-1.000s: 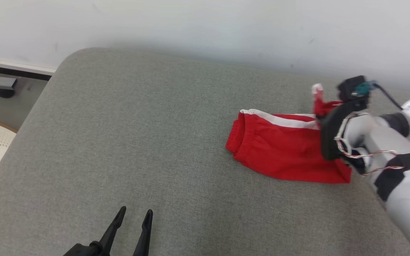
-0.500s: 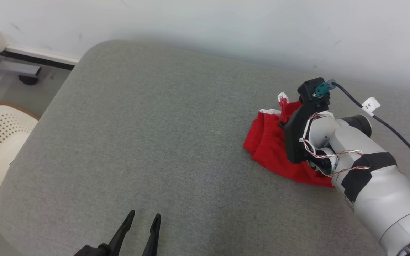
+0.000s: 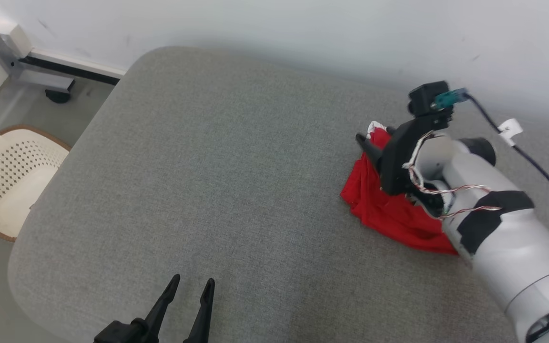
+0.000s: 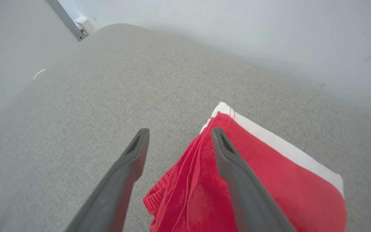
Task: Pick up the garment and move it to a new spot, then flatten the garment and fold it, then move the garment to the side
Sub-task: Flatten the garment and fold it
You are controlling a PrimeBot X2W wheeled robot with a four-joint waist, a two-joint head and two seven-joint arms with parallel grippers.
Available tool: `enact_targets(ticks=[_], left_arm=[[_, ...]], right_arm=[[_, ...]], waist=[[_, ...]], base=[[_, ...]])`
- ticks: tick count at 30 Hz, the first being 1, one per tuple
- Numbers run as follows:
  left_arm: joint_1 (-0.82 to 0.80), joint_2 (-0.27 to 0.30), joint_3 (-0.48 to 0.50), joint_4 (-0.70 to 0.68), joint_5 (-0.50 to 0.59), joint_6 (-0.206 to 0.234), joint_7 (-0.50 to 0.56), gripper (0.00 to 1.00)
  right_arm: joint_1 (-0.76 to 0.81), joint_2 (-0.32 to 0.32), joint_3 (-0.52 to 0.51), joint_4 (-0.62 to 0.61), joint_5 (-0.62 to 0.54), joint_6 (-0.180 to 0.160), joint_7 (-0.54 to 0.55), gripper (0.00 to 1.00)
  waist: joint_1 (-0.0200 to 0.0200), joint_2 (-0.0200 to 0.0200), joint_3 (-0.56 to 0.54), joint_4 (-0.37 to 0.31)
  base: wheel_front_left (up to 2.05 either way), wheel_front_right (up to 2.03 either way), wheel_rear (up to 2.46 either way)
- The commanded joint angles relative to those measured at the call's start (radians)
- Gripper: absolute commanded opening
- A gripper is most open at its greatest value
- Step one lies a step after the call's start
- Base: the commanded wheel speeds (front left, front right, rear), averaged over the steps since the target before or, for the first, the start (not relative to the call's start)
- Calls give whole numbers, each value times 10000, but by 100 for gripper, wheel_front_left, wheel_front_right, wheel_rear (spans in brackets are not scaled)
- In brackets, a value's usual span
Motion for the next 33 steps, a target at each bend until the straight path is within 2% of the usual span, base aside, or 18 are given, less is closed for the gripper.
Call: enact_targets(ticks=[1,9,10,11,12,13,19,28,33], left_arm=[[131,8,87,-10,79,-21,-41,100],[305,77,145,-147,182,-20,-37,100],[324,76,144,-165,174,-21,-38,100],[330,67,139,-191,167,-21,-36,100],[325,55,123,-205,164,-22,-36,100],[312,43,108,-219,159,-23,-36,100],[76,-69,43,-240,159,-27,-37,100],[-29,-44,13,-127,52,-28,-37,100],[41,15,54,-105,8,-29,-37,100]], right_arm=[[-87,-226,-114,-157,117,4,-241,100],[684,-1398,111,-241,-467,4,-929,100],[810,-1525,122,-194,-581,4,-1031,97],[923,-1643,155,-125,-740,4,-1181,48],[1098,-1669,206,-100,-857,4,-1323,28],[1285,-1628,243,-65,-926,6,-1427,0],[1887,-1027,483,102,-1341,4,-1823,0],[2165,318,1227,-355,-1549,6,-1715,0],[2352,717,1706,-823,-1374,4,-1515,0]], waist=[[0,-1,-163,-88],[0,-1,-601,-432],[0,-1,-611,-468],[0,-1,-599,-500],[0,-1,-575,-523],[0,-1,-534,-550],[0,-1,-178,-607],[0,-1,-147,-611],[0,-1,-291,-726]], base=[[0,0,0],[0,0,0],[0,0,0],[0,0,0],[0,0,0],[0,0,0],[0,0,0],[0,0,0],[0,0,0]])
